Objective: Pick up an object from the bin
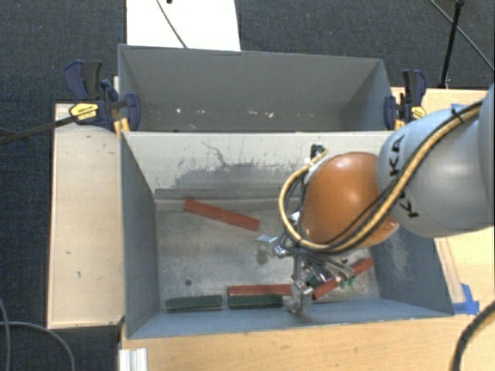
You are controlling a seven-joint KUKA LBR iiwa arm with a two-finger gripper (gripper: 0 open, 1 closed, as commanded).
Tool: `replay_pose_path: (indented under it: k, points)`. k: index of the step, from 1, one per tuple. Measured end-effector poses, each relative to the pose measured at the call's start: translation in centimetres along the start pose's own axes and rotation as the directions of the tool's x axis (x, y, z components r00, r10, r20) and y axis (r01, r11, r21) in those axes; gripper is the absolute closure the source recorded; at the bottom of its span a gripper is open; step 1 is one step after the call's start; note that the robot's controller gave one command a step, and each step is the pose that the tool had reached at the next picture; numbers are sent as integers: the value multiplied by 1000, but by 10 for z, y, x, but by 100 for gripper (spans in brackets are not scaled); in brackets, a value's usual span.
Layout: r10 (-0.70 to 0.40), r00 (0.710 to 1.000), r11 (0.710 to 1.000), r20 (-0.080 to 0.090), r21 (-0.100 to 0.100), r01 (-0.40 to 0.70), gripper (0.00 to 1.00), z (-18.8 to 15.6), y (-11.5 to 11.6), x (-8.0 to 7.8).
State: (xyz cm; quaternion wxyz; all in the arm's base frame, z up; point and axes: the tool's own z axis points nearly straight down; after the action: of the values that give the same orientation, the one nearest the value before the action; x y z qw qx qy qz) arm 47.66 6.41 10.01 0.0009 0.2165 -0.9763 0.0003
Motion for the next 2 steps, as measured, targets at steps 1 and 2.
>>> replay_pose_path:
  k: [1,2]
  points:
    - [172,985,985,9,1,-172,0,29,-62,18]
    - [261,965,965,7,-3,-261,0,30,-18,-21]
